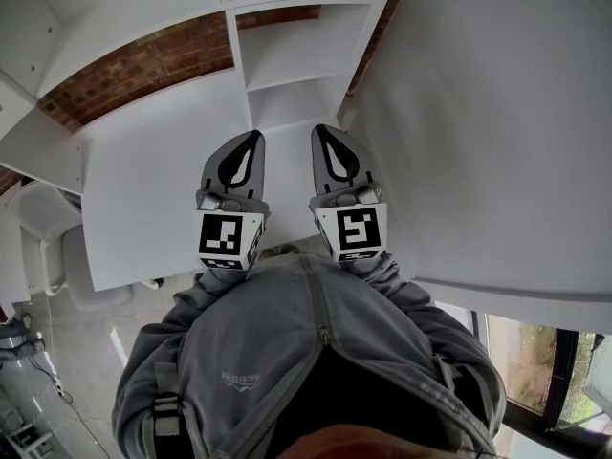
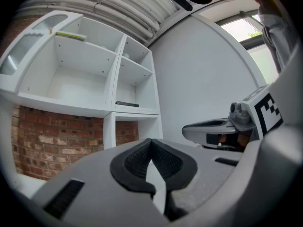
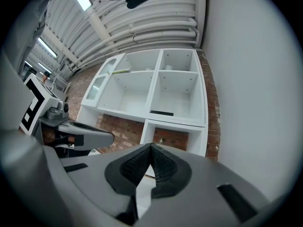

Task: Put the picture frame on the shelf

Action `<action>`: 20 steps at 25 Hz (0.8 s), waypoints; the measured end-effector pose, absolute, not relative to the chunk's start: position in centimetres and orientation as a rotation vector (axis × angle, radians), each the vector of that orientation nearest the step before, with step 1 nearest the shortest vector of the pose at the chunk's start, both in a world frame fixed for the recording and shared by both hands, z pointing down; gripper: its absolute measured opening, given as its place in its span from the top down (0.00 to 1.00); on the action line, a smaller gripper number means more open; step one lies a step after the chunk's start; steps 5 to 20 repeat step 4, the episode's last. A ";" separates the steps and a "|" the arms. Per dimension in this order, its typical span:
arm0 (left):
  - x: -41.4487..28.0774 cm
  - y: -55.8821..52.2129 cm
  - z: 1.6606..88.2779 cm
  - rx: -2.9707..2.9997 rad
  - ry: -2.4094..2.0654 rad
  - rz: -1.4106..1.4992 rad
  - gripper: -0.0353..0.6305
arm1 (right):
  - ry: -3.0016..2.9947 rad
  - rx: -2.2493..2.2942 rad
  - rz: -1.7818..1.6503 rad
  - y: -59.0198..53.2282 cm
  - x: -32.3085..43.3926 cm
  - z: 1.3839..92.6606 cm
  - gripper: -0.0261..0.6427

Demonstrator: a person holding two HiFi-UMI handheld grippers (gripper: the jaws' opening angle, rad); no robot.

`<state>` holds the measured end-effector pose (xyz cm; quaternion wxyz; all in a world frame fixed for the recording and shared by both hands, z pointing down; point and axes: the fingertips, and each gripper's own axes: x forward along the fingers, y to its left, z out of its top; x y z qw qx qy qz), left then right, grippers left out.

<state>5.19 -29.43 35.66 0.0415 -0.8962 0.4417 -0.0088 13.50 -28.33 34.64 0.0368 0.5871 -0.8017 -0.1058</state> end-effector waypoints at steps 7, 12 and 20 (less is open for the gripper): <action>5.0 -29.3 35.6 -2.738 1.351 -0.022 0.94 | -2.484 1.782 -0.332 -28.2 13.0 34.6 0.92; 5.0 -29.3 35.6 -2.738 1.351 -0.022 0.94 | -2.484 1.782 -0.332 -28.2 13.0 34.6 0.92; 5.0 -29.3 35.6 -2.738 1.351 -0.022 0.94 | -2.484 1.782 -0.332 -28.2 13.0 34.6 0.92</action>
